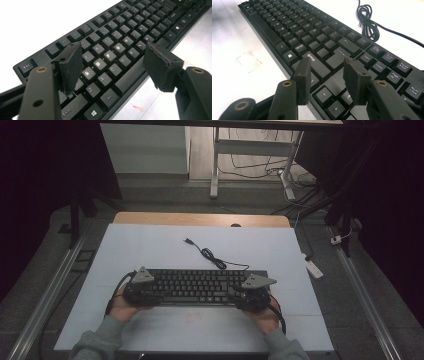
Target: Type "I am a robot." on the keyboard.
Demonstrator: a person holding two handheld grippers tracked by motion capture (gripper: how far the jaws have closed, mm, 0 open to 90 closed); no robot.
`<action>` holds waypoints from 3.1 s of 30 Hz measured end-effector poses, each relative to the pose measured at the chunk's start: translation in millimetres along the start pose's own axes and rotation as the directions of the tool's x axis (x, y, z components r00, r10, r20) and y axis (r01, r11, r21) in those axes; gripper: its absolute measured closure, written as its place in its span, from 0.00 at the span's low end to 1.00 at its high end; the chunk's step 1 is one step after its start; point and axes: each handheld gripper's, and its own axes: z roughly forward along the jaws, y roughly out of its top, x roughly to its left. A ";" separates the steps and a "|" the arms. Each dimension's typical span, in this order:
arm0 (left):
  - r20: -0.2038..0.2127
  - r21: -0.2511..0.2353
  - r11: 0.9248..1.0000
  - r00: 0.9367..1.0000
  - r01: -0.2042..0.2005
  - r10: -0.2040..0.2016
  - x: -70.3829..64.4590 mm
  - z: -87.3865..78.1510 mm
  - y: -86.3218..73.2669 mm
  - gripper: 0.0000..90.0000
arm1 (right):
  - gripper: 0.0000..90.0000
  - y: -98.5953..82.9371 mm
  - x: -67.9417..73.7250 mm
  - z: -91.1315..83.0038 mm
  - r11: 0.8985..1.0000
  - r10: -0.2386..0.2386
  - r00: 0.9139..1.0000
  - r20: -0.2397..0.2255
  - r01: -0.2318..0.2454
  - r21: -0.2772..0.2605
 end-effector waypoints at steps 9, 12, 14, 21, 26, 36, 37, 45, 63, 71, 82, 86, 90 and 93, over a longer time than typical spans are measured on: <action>0.001 0.007 1.000 1.000 -0.004 0.004 -0.5 1.5 0.1 0.36 | 0.64 4.2 2.2 1.9 1.000 0.000 1.000 -0.006 0.000 -0.003; 0.001 0.007 1.000 1.000 -0.006 0.006 -0.9 1.7 0.2 0.36 | 0.64 6.5 3.6 3.5 1.000 -0.002 1.000 -0.014 0.002 -0.007; 0.002 0.008 1.000 1.000 -0.006 0.006 -1.1 1.8 0.2 0.36 | 0.64 8.7 5.1 5.6 1.000 -0.003 1.000 -0.023 0.003 -0.009; 0.001 0.014 1.000 1.000 -0.011 0.011 -0.8 2.3 0.3 0.36 | 0.65 19.9 12.5 16.3 1.000 -0.022 0.999 -0.049 0.022 0.000; 0.003 0.016 1.000 1.000 -0.012 0.012 -0.9 2.8 0.4 0.36 | 0.68 28.3 17.4 24.8 0.999 -0.032 0.998 -0.056 0.033 0.010; 0.009 0.020 1.000 1.000 -0.014 0.014 -0.7 3.3 0.3 0.35 | 0.95 43.1 23.1 46.1 0.997 -0.056 0.994 -0.095 0.061 0.052; 0.009 0.019 1.000 1.000 -0.015 0.015 -0.7 3.2 0.3 0.35 | 0.97 44.4 23.7 48.7 0.996 -0.063 0.993 -0.097 0.069 0.059; 0.013 0.022 1.000 1.000 -0.015 0.015 -0.3 3.8 0.1 0.35 | 0.99 51.4 31.4 65.1 0.991 -0.077 0.990 -0.115 0.089 0.100; 0.014 0.015 1.000 1.000 -0.006 0.005 2.4 1.8 0.6 0.35 | 1.00 43.1 33.1 79.9 0.986 -0.059 0.991 -0.121 0.077 0.149; 0.011 0.010 1.000 1.000 -0.006 0.006 2.4 1.4 0.8 0.35 | 0.98 47.6 28.5 64.0 0.996 -0.055 0.993 -0.108 0.062 0.058; 0.001 0.007 1.000 1.000 -0.013 0.013 1.1 1.5 0.9 0.35 | 0.65 25.9 10.7 28.8 0.999 -0.040 0.998 -0.044 0.040 -0.005; -0.001 0.004 1.000 1.000 -0.010 0.010 1.3 1.5 0.8 0.35 | 0.62 21.3 6.4 22.8 0.999 -0.035 0.999 -0.041 0.034 -0.017; -0.004 0.001 1.000 1.000 -0.009 0.009 1.7 0.9 0.7 0.35 | 0.62 19.6 4.6 19.1 0.999 -0.033 0.999 -0.034 0.033 -0.024; -0.005 -0.002 1.000 1.000 -0.008 0.008 2.3 0.3 0.4 0.35 | 0.61 18.2 3.7 17.4 0.999 -0.033 0.999 -0.033 0.033 -0.026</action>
